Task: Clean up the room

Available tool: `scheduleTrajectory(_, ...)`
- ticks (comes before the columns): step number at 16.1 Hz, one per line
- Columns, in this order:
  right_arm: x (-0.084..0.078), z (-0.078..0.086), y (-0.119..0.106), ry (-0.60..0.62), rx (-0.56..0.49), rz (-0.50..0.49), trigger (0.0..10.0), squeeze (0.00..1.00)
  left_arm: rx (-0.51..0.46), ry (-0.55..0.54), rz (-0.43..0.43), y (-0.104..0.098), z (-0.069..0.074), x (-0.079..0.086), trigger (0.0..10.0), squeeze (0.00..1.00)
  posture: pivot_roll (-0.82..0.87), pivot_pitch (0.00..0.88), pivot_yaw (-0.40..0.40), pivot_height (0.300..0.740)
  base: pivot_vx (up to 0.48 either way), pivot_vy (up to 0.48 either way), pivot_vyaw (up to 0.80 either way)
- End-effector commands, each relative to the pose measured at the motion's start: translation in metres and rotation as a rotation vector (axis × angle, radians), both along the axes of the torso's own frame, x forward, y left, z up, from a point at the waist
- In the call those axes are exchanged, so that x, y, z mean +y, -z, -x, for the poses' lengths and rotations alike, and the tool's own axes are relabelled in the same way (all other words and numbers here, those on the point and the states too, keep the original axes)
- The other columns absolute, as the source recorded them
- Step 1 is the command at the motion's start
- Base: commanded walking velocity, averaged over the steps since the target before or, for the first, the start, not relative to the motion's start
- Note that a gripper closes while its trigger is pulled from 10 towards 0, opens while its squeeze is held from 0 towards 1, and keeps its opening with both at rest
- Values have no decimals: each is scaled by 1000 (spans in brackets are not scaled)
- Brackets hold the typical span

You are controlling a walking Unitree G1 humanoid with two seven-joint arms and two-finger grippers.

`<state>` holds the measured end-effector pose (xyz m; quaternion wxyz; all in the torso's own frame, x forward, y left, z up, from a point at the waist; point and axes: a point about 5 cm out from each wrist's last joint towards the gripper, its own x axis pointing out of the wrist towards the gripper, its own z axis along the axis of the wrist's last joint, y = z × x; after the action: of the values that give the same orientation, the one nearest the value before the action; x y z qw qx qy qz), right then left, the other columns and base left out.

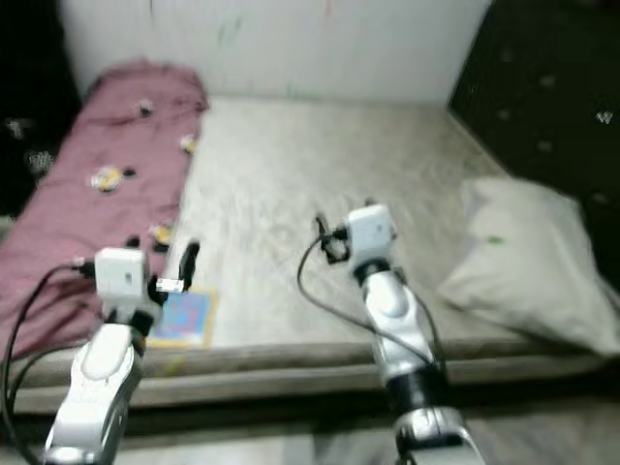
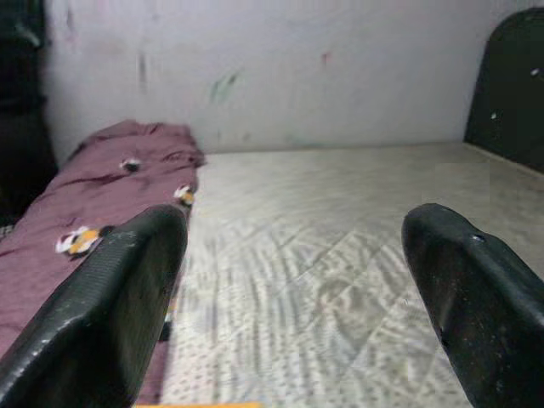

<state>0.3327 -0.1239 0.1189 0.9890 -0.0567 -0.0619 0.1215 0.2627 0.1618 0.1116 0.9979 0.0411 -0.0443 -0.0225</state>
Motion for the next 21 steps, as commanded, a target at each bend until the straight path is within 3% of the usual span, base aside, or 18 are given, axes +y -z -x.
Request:
scheduleTrajectory(1,8,-1,-4,-31,-17,-6,10000,0,-13,-19,-1,-3,0,6,10000,0,-3,0,-52,740,0,0,0)
scheduleTrajectory(7,9,-1,-4,-38,-18,0,10000,0,-37,14,15,-5,0,3,10000,0,-4,0,-54,740,43,0,0)
scheduleTrajectory(21,8,-2,-4,-30,-18,-4,10000,0,-49,35,26,-6,1,2,10000,0,-7,0,-54,740,416,0,0)
